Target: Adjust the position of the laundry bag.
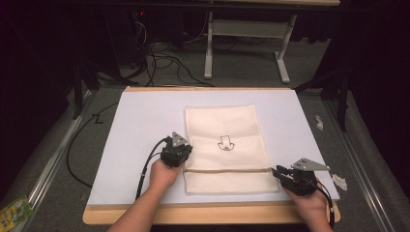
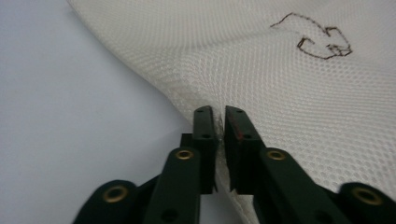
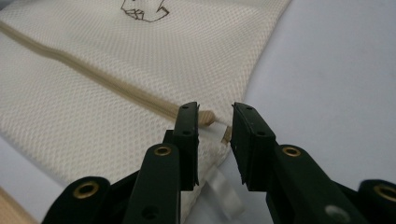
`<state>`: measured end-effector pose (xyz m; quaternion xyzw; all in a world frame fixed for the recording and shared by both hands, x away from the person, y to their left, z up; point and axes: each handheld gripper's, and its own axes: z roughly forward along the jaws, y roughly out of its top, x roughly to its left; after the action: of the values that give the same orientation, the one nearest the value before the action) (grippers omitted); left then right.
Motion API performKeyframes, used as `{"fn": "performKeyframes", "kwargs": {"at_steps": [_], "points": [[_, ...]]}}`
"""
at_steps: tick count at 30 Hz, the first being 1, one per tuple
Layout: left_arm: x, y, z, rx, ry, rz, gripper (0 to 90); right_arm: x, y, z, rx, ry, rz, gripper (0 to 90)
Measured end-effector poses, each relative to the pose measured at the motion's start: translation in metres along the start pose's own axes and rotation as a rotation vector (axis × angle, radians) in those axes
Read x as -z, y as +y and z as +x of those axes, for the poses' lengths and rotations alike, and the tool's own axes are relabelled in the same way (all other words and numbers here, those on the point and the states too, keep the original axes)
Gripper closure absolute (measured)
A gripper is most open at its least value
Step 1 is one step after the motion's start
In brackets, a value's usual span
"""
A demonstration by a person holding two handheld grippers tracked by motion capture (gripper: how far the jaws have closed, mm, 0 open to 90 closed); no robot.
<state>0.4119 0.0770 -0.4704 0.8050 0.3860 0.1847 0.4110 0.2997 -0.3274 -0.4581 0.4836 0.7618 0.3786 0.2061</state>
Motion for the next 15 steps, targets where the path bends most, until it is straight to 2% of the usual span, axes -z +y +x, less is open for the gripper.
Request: {"fn": "performKeyframes", "kwargs": {"at_steps": [2,3,4,5,7,11,12,14,15], "points": [[0.003,-0.001,0.000,0.001,0.008,-0.013,66.1,-0.003,0.003,-0.003,0.001,-0.004,-0.005,70.1],[0.006,-0.002,0.001,0.002,0.013,-0.025,66.1,-0.003,0.003,-0.003,0.001,-0.004,-0.005,70.1],[0.014,-0.006,0.002,-0.011,0.028,-0.049,56.8,-0.006,0.006,-0.004,-0.006,-0.009,-0.004,67.3],[0.014,-0.006,0.002,-0.011,0.028,-0.049,54.1,-0.008,0.007,-0.005,-0.006,-0.015,-0.004,66.0],[0.020,-0.009,0.004,-0.028,0.034,-0.046,51.5,-0.009,0.009,-0.006,-0.015,-0.017,-0.012,64.9],[0.028,-0.014,0.010,-0.003,0.029,-0.056,48.2,-0.005,0.013,-0.015,-0.044,-0.057,-0.037,59.8],[0.031,-0.015,0.011,0.011,0.024,-0.067,46.8,-0.001,0.013,-0.020,-0.053,-0.071,-0.018,61.3],[0.034,-0.015,0.010,0.003,0.032,-0.073,45.2,0.003,0.011,-0.021,-0.030,-0.102,-0.004,65.8],[0.034,-0.015,0.010,0.003,0.032,-0.073,45.1,0.003,0.011,-0.021,-0.030,-0.102,-0.004,65.8]]}}
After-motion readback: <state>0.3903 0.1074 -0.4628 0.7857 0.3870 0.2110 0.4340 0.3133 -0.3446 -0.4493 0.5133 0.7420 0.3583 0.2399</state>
